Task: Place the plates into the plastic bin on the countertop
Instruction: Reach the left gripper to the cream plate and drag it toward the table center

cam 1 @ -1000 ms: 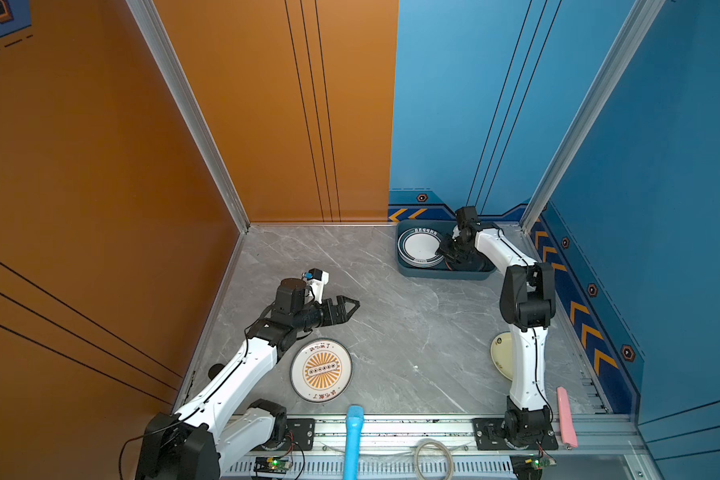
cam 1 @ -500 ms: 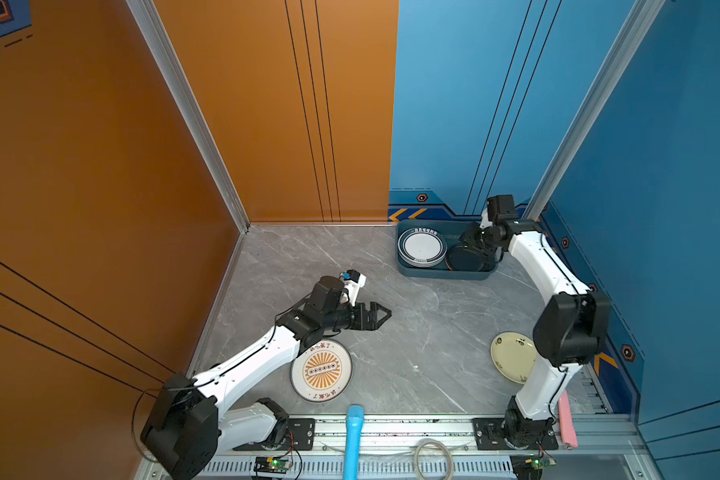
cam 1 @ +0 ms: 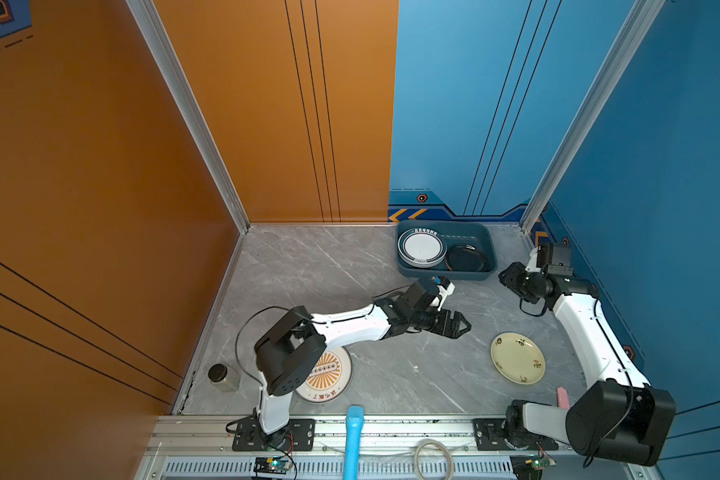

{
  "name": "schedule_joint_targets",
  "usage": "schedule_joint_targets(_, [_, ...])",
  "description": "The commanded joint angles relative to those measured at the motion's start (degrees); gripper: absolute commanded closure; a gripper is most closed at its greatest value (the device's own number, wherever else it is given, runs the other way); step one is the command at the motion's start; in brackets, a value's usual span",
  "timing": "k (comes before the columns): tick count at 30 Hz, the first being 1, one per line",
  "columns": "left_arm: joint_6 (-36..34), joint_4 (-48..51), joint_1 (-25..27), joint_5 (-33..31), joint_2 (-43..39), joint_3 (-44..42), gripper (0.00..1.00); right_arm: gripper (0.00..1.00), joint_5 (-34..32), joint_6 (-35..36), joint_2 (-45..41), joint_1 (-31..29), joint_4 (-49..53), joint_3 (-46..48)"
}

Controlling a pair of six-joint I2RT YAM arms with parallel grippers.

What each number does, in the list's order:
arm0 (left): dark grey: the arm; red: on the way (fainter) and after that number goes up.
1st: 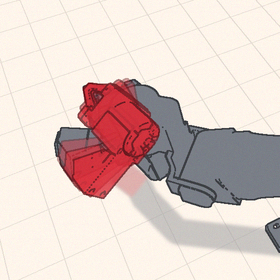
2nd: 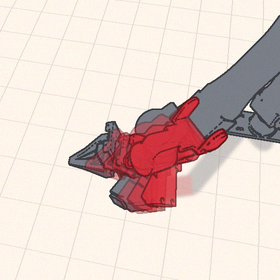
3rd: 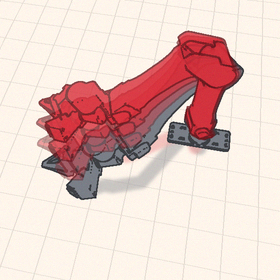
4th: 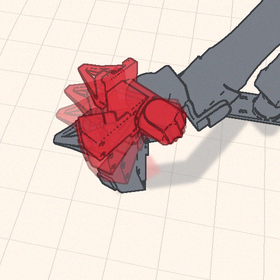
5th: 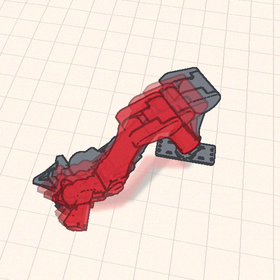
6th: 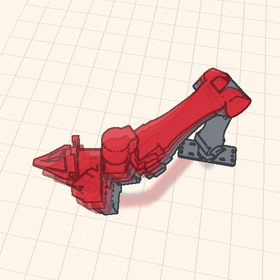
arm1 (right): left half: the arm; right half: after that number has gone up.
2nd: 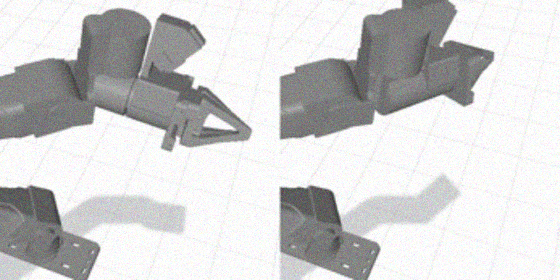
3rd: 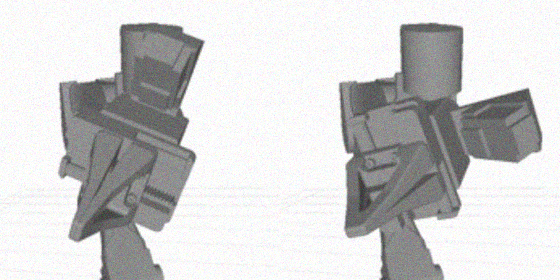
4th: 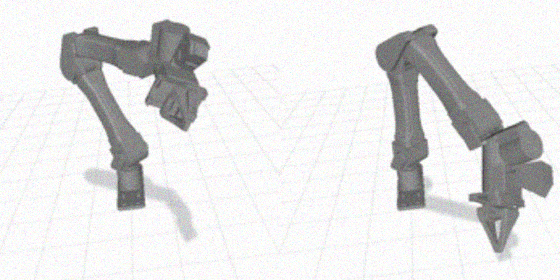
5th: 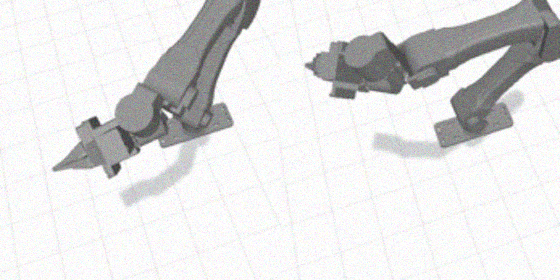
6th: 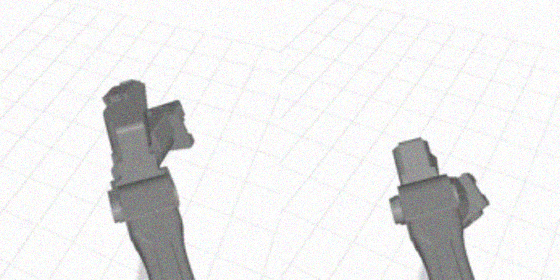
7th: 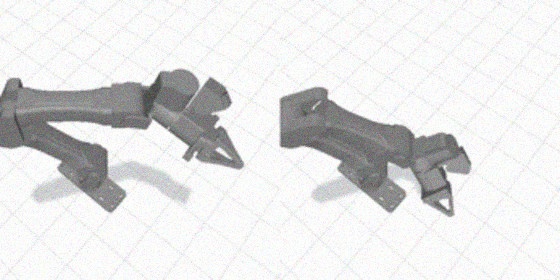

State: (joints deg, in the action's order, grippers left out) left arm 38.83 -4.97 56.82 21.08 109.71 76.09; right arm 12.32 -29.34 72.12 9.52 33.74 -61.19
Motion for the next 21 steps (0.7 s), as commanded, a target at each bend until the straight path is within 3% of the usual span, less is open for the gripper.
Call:
schedule_joint_targets(1, [1.97, -0.13, 1.73, 1.51, 7.40, 6.14, 0.11, 0.50, 2.32, 0.94, -4.22, 2.19, -1.79, 4.09])
schedule_joint_targets(11, [4.74, 2.92, 4.77, 3.51, 22.02, 22.03, 0.21, 0.50, 7.21, 2.08, -8.46, 8.83, -3.23, 10.78])
schedule_joint_targets(21, [4.90, 10.36, 6.37, 4.41, 31.81, 34.44, 0.35, 0.50, 9.24, 2.62, -8.49, 10.26, -3.59, 11.21])
